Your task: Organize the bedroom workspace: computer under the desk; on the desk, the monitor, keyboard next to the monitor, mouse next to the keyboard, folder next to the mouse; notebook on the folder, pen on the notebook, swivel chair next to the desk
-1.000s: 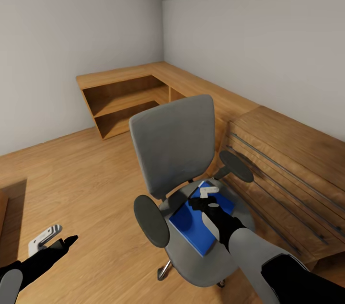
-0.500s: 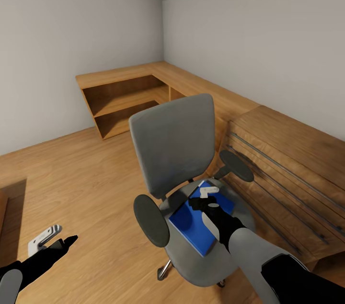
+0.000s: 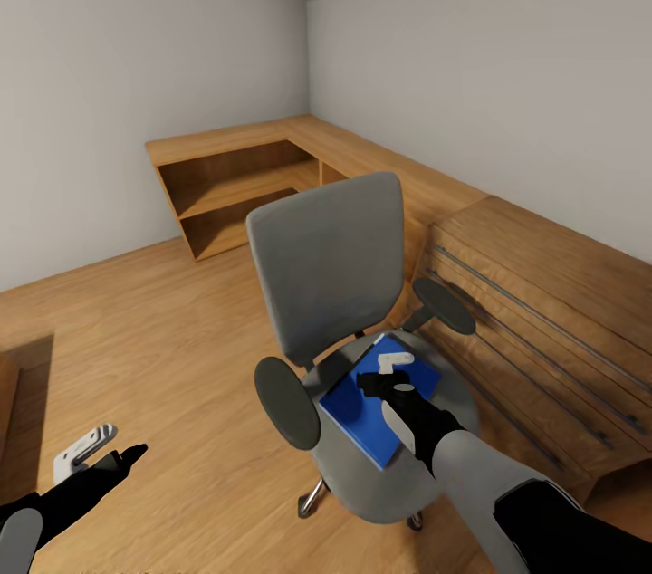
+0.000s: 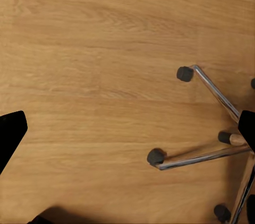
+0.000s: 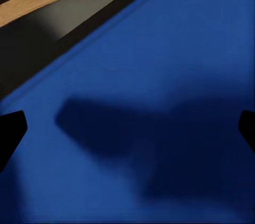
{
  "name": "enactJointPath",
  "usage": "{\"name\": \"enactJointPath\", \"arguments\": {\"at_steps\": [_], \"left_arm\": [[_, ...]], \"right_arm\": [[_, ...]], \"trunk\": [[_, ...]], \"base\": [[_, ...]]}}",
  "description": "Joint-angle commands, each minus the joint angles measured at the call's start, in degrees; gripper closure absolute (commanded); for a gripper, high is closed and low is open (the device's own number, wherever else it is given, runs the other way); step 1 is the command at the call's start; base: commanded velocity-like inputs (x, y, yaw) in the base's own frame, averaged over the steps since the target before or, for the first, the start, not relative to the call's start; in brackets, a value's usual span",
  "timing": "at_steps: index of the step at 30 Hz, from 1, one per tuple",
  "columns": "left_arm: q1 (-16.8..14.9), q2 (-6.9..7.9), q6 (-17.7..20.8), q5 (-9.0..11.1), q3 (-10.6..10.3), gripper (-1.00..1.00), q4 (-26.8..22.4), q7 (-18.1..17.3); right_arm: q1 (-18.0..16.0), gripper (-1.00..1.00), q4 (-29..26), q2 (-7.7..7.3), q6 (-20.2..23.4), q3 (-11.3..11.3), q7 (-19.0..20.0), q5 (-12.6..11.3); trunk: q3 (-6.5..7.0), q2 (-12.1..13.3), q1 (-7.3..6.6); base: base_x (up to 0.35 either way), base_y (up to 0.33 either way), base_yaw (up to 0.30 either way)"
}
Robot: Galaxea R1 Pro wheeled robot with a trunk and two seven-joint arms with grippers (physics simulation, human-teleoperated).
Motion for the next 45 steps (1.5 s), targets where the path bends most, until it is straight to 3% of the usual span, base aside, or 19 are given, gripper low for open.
{"name": "enactJointPath", "arguments": {"at_steps": [1, 27, 36, 45], "left_arm": [[-0.03, 0.0, 0.25, 0.61, 0.02, -1.0, -0.06, 0.51], [-0.03, 0.13, 0.34, 0.61, 0.14, -1.0, -0.06, 0.62], [-0.03, -0.03, 0.34, 0.62, 1.61, -1.0, -0.06, 0.52], [-0.03, -0.01, 0.34, 0.61, 1.76, -1.0, -0.06, 0.51]], "right_arm": [[-0.02, -1.0, -0.11, -0.03, 0.32, 0.49, -0.41, -0.49], [-0.02, -1.0, -0.2, -0.04, 0.32, 0.49, -0.41, -0.49], [-0.02, -1.0, -0.2, -0.04, 0.32, 0.49, -0.44, -0.49], [-0.02, -1.0, -0.2, -0.09, 0.32, 0.49, -0.46, -0.41]], "trunk": [[-0.04, -0.02, -0.01], [-0.58, -1.23, 0.65], [-0.58, -1.23, 0.65], [-0.58, -1.23, 0.65]], "base": [[-0.031, 0.0, 0.0], [-0.002, 0.0, 0.0], [-0.003, 0.0, 0.0], [-0.17, 0.0, 0.0]]}}
